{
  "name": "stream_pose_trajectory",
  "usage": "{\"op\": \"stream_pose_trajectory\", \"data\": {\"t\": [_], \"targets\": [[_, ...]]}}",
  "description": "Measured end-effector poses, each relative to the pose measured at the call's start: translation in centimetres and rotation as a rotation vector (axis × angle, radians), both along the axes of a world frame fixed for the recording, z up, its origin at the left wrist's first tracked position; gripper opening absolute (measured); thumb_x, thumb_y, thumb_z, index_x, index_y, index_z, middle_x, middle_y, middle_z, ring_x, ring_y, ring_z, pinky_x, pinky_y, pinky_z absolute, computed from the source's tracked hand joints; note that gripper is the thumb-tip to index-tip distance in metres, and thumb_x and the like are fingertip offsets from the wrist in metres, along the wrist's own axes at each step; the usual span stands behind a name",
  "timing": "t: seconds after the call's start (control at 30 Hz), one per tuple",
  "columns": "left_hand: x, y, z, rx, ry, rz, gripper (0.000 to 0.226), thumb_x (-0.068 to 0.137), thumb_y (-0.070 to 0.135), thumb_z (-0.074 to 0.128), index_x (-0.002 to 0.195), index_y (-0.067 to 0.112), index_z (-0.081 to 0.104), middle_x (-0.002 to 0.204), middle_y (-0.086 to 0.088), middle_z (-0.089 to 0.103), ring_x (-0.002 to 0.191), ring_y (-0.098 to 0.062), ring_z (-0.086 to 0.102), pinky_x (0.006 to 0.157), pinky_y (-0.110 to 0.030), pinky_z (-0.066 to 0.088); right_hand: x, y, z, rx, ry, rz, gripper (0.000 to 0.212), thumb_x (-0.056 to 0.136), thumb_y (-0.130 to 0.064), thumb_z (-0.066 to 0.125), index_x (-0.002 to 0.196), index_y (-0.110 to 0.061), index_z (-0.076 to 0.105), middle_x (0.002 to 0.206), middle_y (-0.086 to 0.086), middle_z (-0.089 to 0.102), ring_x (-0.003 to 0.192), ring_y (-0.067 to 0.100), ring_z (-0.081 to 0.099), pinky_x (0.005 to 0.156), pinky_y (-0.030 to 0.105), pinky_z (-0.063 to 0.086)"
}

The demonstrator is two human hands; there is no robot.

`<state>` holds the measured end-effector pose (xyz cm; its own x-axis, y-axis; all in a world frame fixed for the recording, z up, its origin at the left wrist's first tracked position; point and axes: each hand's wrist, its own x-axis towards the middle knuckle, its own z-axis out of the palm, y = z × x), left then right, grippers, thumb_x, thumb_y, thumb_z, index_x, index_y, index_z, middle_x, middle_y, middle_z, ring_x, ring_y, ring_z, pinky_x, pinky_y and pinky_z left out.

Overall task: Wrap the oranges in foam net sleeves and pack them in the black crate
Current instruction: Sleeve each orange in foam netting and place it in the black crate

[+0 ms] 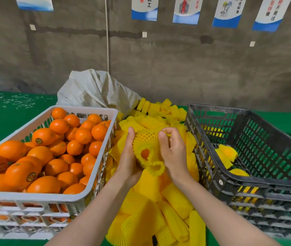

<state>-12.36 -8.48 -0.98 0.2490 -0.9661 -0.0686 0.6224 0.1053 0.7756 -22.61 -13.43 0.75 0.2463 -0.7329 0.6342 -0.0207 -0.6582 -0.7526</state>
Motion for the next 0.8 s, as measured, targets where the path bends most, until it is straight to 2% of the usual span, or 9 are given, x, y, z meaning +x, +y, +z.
{"op": "stream_pose_trajectory", "data": {"t": [0.07,0.17,0.27,0.47,0.5,0.57,0.63,0.73,0.8], "targets": [[0.1,-0.1,0.3,-0.005,0.034,-0.04,0.064,0.07,0.069,0.05,0.099,0.018,0.077,0.112,-0.011,0.07,0.102,-0.025,0.068,0.074,-0.035,0.057,-0.1,-0.8,0.5,0.079,-0.009,0.031,0.008,0.095,-0.015,0.05,0.088,-0.016,0.054,0.073,-0.011,0.051,0.062,-0.003,0.048,0.056,0.013,0.035],[0.2,-0.1,0.5,-0.022,0.059,-0.091,0.069,0.068,0.068,0.052,0.105,0.016,0.074,0.12,-0.013,0.066,0.108,-0.026,0.065,0.081,-0.037,0.057,0.0,-1.2,0.7,0.194,-0.03,0.085,0.019,0.095,-0.017,0.05,0.077,-0.02,0.055,0.07,-0.009,0.053,0.062,-0.005,0.048,0.058,0.015,0.039],[0.2,0.0,0.6,-0.034,0.108,-0.123,0.069,0.069,0.065,0.055,0.11,0.013,0.071,0.119,-0.013,0.067,0.108,-0.027,0.065,0.083,-0.038,0.057,0.3,-1.1,0.8,0.414,-0.089,0.162,0.031,0.094,-0.021,0.051,0.066,-0.008,0.051,0.063,0.005,0.047,0.063,0.015,0.045,0.059,0.029,0.037],[0.2,-0.5,1.0,-0.021,0.109,-0.119,0.063,0.064,0.064,0.059,0.098,0.013,0.077,0.111,-0.013,0.07,0.099,-0.025,0.069,0.073,-0.036,0.058,0.4,-1.0,1.0,0.703,-0.213,0.275,0.044,0.092,-0.026,0.051,0.098,0.018,0.054,0.089,0.023,0.054,0.08,0.024,0.05,0.067,0.032,0.042],[0.3,-0.6,1.0,-0.026,0.093,-0.088,0.064,0.066,0.063,0.058,0.102,0.013,0.075,0.11,-0.012,0.071,0.099,-0.025,0.069,0.072,-0.035,0.058,0.4,-1.1,0.7,0.739,-0.227,0.307,0.042,0.093,-0.026,0.049,0.096,0.016,0.055,0.085,0.019,0.061,0.075,0.022,0.058,0.063,0.027,0.047],[0.3,-0.9,1.1,-0.016,0.012,-0.012,0.071,0.066,0.062,0.059,0.118,0.014,0.063,0.111,-0.01,0.07,0.101,-0.024,0.068,0.076,-0.036,0.057,0.3,-1.1,0.0,0.818,-0.253,0.354,0.024,0.097,-0.026,0.044,0.087,-0.014,0.063,0.07,-0.001,0.071,0.063,0.01,0.067,0.054,0.02,0.052],[0.3,-1.1,1.0,0.019,-0.075,0.057,0.082,0.061,0.064,0.062,0.126,0.015,0.056,0.113,-0.009,0.07,0.104,-0.024,0.067,0.083,-0.039,0.055,0.5,-1.0,-0.6,0.826,-0.282,0.333,0.031,0.099,-0.022,0.038,0.076,-0.022,0.058,0.06,-0.01,0.068,0.06,0.007,0.065,0.057,0.022,0.053],[0.6,-1.1,0.9,0.006,-0.148,0.092,0.076,0.058,0.066,0.064,0.116,0.017,0.062,0.109,-0.008,0.071,0.102,-0.023,0.068,0.084,-0.038,0.053,0.8,-0.6,-0.8,0.749,-0.285,0.238,0.045,0.1,-0.021,0.037,0.057,-0.022,0.048,0.053,-0.005,0.051,0.061,0.016,0.046,0.066,0.035,0.041],[0.9,-1.1,0.8,-0.011,-0.197,0.12,0.06,0.058,0.066,0.063,0.099,0.022,0.068,0.101,-0.005,0.074,0.096,-0.019,0.07,0.076,-0.034,0.053,0.8,-0.6,-0.7,0.786,-0.292,0.286,0.039,0.1,-0.025,0.035,0.064,-0.021,0.051,0.058,0.001,0.056,0.059,0.014,0.054,0.063,0.03,0.048]]}}
